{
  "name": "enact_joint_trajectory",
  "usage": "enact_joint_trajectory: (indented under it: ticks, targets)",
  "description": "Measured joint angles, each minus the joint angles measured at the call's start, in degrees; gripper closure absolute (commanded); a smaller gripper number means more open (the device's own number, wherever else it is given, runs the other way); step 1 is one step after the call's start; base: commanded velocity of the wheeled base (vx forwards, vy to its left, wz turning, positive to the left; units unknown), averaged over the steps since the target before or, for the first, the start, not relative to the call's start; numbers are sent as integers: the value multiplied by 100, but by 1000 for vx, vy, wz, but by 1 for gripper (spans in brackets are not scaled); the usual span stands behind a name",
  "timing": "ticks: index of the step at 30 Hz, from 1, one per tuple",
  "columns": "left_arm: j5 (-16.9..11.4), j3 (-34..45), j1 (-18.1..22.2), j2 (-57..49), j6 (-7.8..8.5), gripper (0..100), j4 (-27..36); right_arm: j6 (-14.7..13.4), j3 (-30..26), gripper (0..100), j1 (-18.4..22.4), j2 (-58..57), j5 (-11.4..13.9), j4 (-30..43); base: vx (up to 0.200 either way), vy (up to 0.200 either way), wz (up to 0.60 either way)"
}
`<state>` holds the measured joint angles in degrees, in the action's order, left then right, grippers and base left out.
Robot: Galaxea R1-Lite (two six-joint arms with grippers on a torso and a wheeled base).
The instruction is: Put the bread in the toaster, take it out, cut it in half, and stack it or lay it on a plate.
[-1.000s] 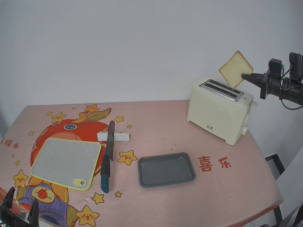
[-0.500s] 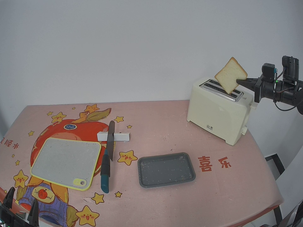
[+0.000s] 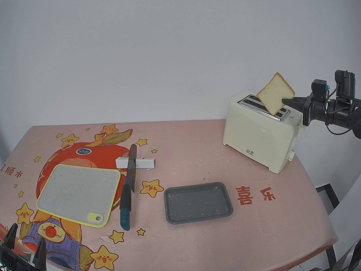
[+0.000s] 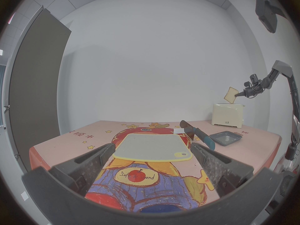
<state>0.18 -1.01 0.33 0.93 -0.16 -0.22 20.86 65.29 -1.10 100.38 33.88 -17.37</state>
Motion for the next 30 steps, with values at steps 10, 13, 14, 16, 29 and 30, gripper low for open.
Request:
enact_joint_trajectory:
  ticks: [10, 13, 14, 16, 29, 30]
  targets:
    - [-2, 0, 0, 0, 0, 0, -2, 29, 59, 100, 11, 87, -27, 0, 0, 0, 0]
    - [-2, 0, 0, 0, 0, 0, -2, 27, 99, 100, 16, 117, -27, -6, 0, 0, 0]
    - [0, 0, 0, 0, 0, 0, 0, 24, 122, 100, 16, 127, -27, 0, 0, 0, 0]
    - [0, 0, 0, 0, 0, 0, 0, 24, 149, 100, 16, 133, -29, 11, 0, 0, 0]
    - [-2, 0, 0, 0, 2, 0, -2, 44, 254, 100, 61, 183, -38, 13, 0, 0, 0]
    - [0, 0, -2, 0, 0, 0, 0, 56, 249, 100, 69, 188, -35, 13, 0, 0, 0]
